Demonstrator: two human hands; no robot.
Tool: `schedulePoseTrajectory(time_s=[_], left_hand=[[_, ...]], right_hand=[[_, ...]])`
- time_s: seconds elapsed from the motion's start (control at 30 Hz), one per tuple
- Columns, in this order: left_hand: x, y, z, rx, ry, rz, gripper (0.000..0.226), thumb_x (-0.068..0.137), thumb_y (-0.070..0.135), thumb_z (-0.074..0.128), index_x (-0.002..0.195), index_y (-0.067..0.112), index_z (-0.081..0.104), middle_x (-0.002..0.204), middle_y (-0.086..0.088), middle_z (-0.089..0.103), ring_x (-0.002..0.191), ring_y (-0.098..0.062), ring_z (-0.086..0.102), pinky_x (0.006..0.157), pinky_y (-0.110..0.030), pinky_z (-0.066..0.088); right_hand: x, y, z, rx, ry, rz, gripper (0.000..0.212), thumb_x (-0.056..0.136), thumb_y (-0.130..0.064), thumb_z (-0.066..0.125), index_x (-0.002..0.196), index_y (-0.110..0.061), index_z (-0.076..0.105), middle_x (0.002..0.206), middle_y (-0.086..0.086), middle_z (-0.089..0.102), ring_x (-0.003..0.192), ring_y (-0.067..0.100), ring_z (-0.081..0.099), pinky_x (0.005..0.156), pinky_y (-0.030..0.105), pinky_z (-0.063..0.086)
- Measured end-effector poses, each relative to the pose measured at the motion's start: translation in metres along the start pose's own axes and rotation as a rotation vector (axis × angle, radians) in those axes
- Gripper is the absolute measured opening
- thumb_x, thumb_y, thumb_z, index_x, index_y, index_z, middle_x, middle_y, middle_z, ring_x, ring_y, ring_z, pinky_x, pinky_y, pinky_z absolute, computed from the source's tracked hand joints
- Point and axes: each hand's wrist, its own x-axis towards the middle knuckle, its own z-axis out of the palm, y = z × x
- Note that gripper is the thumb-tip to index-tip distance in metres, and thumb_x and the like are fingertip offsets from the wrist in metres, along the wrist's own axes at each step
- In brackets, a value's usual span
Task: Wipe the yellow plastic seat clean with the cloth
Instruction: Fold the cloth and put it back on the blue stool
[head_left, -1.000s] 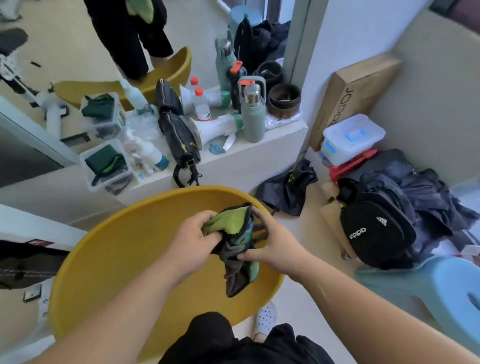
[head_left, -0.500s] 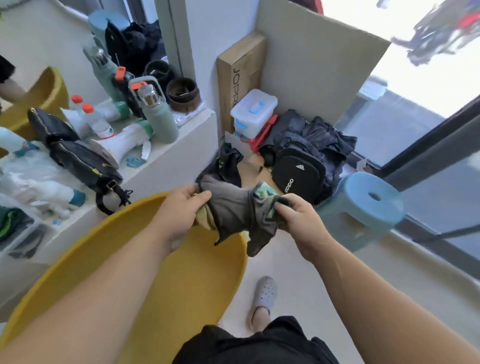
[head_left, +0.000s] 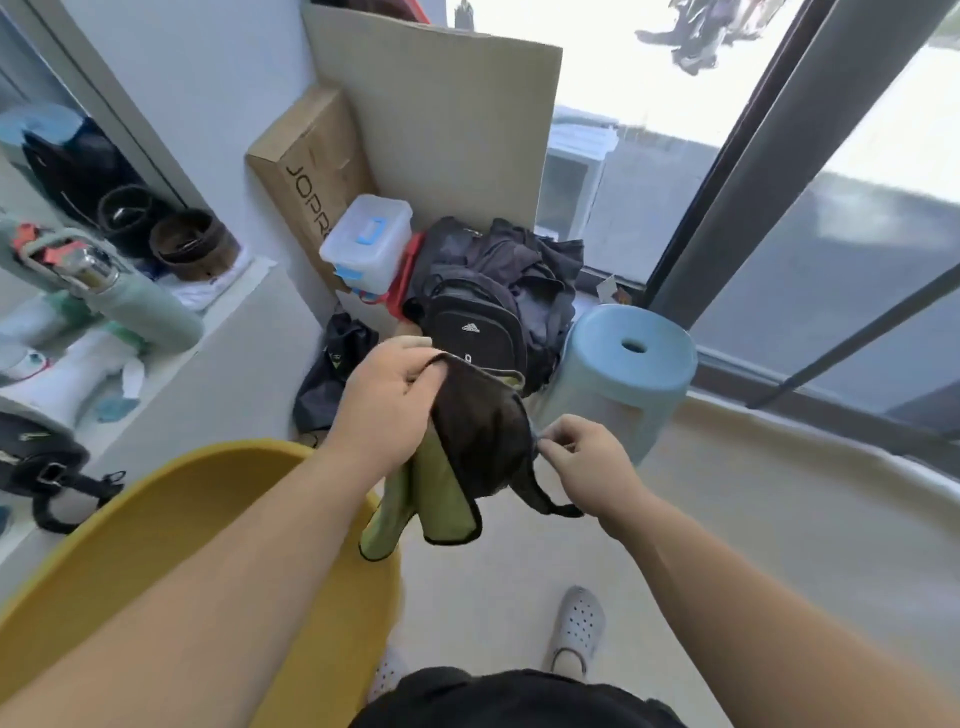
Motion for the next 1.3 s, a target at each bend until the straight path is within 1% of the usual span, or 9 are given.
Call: schedulePoseTrajectory(time_s=[0.27, 0.43, 0.57, 0.63, 0.7, 0.8, 1.0, 1.17, 1.3], left_hand=[[0.038, 0.026, 0.088, -0.166, 0.182, -0.465, 0.026, 0.103, 0.031, 0.042, 0.089, 0.018, 0.059, 0.088, 0.001, 0.06, 0.082, -0.014, 0.054, 0.074, -0.034, 0.044], [0.064, 0.023, 0.103, -0.126, 0.269, -0.575, 0.029, 0.1, 0.033, 0.043, 0.083, 0.012, 0.055, 0.083, -0.006, 0.055, 0.082, -0.029, 0.052, 0.076, -0.042, 0.048], [0.066, 0.019, 0.124, 0.322, -0.098, -0.63, 0.024, 0.091, 0.026, 0.054, 0.074, 0.01, 0.055, 0.08, -0.012, 0.058, 0.077, -0.033, 0.054, 0.062, -0.038, 0.042], [0.072, 0.026, 0.144, 0.393, -0.321, -0.632, 0.049, 0.081, 0.044, 0.069, 0.121, 0.016, 0.062, 0.121, -0.006, 0.062, 0.111, -0.029, 0.058, 0.084, -0.039, 0.05], [0.088, 0.046, 0.169, 0.241, -0.517, -0.51, 0.09, 0.075, 0.053, 0.078, 0.15, 0.031, 0.034, 0.141, 0.011, 0.042, 0.132, -0.015, 0.041, 0.099, -0.034, 0.04], [0.117, 0.08, 0.209, -0.061, -0.788, -0.347, 0.06, 0.082, 0.037, 0.078, 0.135, 0.039, 0.052, 0.133, 0.024, 0.052, 0.126, 0.0, 0.047, 0.104, -0.028, 0.039], [0.173, 0.102, 0.25, -0.437, -0.713, -0.302, 0.018, 0.1, 0.012, 0.049, 0.094, 0.009, 0.065, 0.085, 0.001, 0.067, 0.074, -0.009, 0.059, 0.068, -0.02, 0.046], [0.227, 0.122, 0.266, -0.693, -0.597, -0.525, 0.028, 0.091, 0.04, 0.055, 0.098, 0.018, 0.07, 0.102, -0.004, 0.071, 0.099, -0.024, 0.064, 0.087, -0.034, 0.049], [0.26, 0.132, 0.272, -0.502, -0.686, -0.387, 0.018, 0.092, 0.017, 0.064, 0.109, 0.021, 0.063, 0.103, -0.003, 0.074, 0.091, -0.013, 0.071, 0.079, -0.029, 0.057]], right_hand=[[0.061, 0.062, -0.146, 0.14, 0.123, 0.062, 0.016, 0.101, -0.014, 0.042, 0.086, -0.009, 0.045, 0.076, 0.003, 0.047, 0.071, 0.022, 0.043, 0.057, 0.029, 0.037], [0.09, 0.068, -0.209, -0.02, 0.004, 0.045, 0.027, 0.089, -0.035, 0.07, 0.1, -0.018, 0.052, 0.09, 0.003, 0.056, 0.075, 0.025, 0.051, 0.063, 0.029, 0.038], [0.112, 0.055, -0.237, -0.222, -0.036, -0.179, 0.012, 0.09, -0.015, 0.068, 0.093, -0.006, 0.06, 0.092, 0.007, 0.064, 0.087, 0.027, 0.054, 0.071, 0.033, 0.035], [0.115, 0.034, -0.243, -0.176, -0.14, -0.269, 0.01, 0.091, -0.017, 0.067, 0.086, -0.016, 0.058, 0.083, -0.001, 0.06, 0.08, 0.016, 0.053, 0.07, 0.028, 0.038], [0.117, 0.01, -0.246, -0.177, -0.28, -0.358, 0.019, 0.092, -0.017, 0.068, 0.081, -0.025, 0.055, 0.078, -0.007, 0.056, 0.071, 0.004, 0.05, 0.068, 0.02, 0.04], [0.125, -0.021, -0.254, -0.121, -0.357, -0.416, 0.017, 0.093, -0.013, 0.066, 0.084, -0.02, 0.054, 0.073, -0.012, 0.052, 0.063, -0.001, 0.046, 0.062, 0.013, 0.038], [0.187, -0.033, -0.299, 0.093, 0.039, -0.233, 0.009, 0.092, -0.017, 0.067, 0.092, -0.021, 0.059, 0.075, -0.001, 0.056, 0.056, 0.009, 0.049, 0.048, 0.023, 0.038], [0.214, 0.005, -0.31, 0.283, 0.223, 0.135, 0.057, 0.091, -0.056, 0.062, 0.141, -0.034, 0.045, 0.126, 0.001, 0.057, 0.108, 0.017, 0.06, 0.081, 0.028, 0.053], [0.196, 0.053, -0.274, 0.293, 0.192, 0.46, 0.043, 0.104, -0.047, 0.047, 0.124, -0.013, 0.062, 0.117, 0.007, 0.064, 0.09, 0.008, 0.055, 0.072, 0.023, 0.042]])
